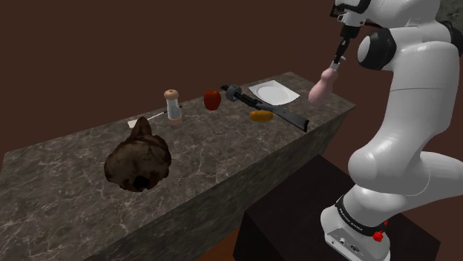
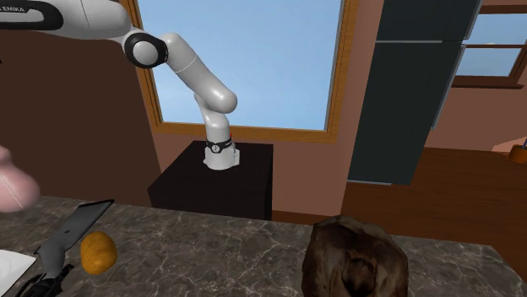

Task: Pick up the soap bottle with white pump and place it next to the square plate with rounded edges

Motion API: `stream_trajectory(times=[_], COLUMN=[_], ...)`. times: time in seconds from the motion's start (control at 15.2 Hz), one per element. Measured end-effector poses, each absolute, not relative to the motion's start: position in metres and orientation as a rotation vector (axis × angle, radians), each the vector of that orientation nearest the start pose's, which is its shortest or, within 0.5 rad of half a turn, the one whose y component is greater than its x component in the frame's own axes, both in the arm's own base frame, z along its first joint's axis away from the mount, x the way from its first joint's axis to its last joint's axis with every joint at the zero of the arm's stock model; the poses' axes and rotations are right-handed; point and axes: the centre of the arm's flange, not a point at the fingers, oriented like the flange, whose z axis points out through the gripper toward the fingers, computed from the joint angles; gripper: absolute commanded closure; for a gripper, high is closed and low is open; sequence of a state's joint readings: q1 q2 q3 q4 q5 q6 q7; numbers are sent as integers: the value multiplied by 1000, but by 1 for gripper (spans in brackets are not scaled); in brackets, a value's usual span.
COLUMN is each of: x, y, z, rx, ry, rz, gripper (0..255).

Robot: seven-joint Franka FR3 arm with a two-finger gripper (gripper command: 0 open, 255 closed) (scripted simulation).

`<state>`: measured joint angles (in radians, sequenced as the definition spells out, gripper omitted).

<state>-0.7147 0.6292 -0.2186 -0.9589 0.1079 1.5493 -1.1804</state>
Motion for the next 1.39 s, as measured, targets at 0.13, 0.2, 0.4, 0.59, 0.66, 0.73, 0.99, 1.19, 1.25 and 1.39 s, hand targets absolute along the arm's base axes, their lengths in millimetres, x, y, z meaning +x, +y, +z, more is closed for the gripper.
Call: stream_trajectory(times=[0.13,0.2,0.4,0.59,0.66,0.73,0.99,1.19,1.25,1.39], x=[477,477,478,477,477,477,478,478,478,478], y=[-538,-538,-538,-537,-538,-538,-538,-538,-538,-538], z=[501,496,480,465,462,461,460,461,461,461], rx=[-3096,-3096,-3096,-3096,-3096,-3096,-3096,-3097,-3097,-3098], ry=[-447,-448,-447,-447,-448,-447,-448,-448,-448,-448], rz=[49,49,49,49,49,49,48,47,47,47], gripper=[255,255,255,255,255,255,255,0,0,0])
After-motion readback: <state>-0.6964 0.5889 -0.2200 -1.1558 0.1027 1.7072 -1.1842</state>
